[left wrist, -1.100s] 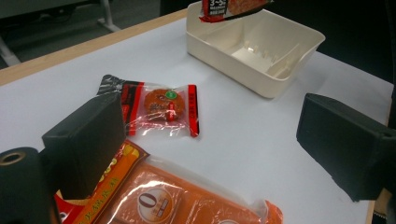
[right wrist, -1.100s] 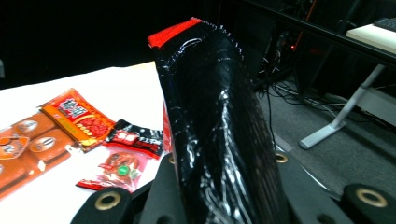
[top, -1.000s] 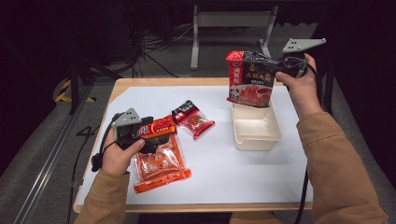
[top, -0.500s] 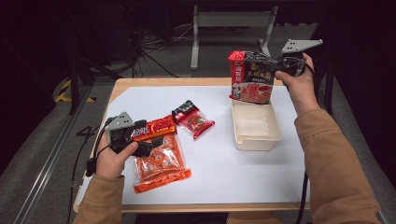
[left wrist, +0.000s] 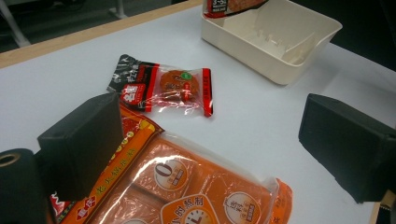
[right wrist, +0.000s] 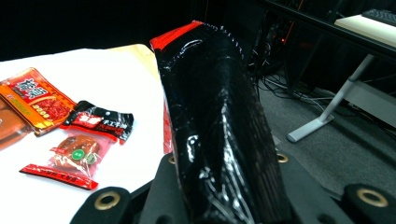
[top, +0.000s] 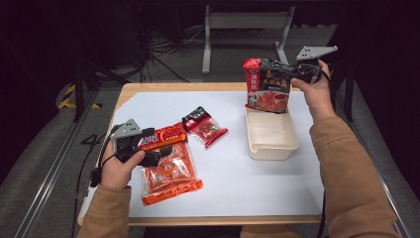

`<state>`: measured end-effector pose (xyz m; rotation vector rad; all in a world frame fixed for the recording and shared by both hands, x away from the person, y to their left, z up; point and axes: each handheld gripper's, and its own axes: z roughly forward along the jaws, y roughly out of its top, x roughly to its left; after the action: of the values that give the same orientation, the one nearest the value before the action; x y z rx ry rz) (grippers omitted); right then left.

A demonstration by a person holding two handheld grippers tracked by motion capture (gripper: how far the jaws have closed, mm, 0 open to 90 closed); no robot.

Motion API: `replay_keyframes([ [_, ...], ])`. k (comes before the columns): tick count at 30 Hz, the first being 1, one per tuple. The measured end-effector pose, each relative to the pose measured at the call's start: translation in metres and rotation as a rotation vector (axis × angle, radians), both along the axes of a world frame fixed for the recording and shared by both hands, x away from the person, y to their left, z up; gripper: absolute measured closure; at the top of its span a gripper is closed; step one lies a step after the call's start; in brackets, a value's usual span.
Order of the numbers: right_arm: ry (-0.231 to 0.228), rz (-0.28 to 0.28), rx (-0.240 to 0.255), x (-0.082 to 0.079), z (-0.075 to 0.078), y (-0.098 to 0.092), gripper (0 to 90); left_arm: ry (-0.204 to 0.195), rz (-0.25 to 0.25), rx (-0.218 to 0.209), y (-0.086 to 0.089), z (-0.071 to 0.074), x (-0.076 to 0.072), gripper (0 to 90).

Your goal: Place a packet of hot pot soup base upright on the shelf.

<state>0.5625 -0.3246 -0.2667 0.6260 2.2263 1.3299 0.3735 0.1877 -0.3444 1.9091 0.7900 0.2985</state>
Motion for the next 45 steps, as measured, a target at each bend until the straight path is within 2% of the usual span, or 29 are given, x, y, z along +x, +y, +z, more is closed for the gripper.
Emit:
replay_keyframes([
  [12, -0.012, 0.011, 0.008, 0.003, -0.010, 0.003, 79.6, -0.001, -0.004, 0.006, 0.001, -0.001, 0.001, 7.3],
  [16, 0.005, 0.015, -0.003, 0.005, -0.018, 0.005, 79.2, 0.001, -0.002, 0.003, 0.001, -0.001, 0.001, 7.3],
  [19, 0.008, 0.011, 0.021, 0.006, -0.023, 0.005, 78.8, 0.002, 0.001, 0.001, 0.001, -0.001, 0.001, 7.3],
  [25, 0.021, 0.005, 0.024, 0.006, -0.027, 0.005, 77.6, 0.003, -0.001, 0.005, 0.001, -0.001, 0.001, 7.2],
  [29, 0.058, -0.010, 0.013, 0.007, -0.040, 0.002, 76.4, 0.002, -0.003, 0.004, 0.001, -0.001, 0.001, 7.2],
  [31, 0.066, -0.020, 0.038, 0.007, -0.046, -0.002, 76.0, 0.000, -0.002, 0.007, 0.001, -0.001, 0.002, 7.1],
  [33, 0.067, -0.025, 0.051, 0.007, -0.048, -0.004, 75.9, 0.000, -0.002, 0.009, 0.001, -0.002, 0.002, 7.1],
  [45, 0.100, -0.080, 0.058, 0.001, -0.058, -0.016, 76.6, 0.007, 0.000, 0.008, 0.001, -0.002, 0.002, 7.0],
])
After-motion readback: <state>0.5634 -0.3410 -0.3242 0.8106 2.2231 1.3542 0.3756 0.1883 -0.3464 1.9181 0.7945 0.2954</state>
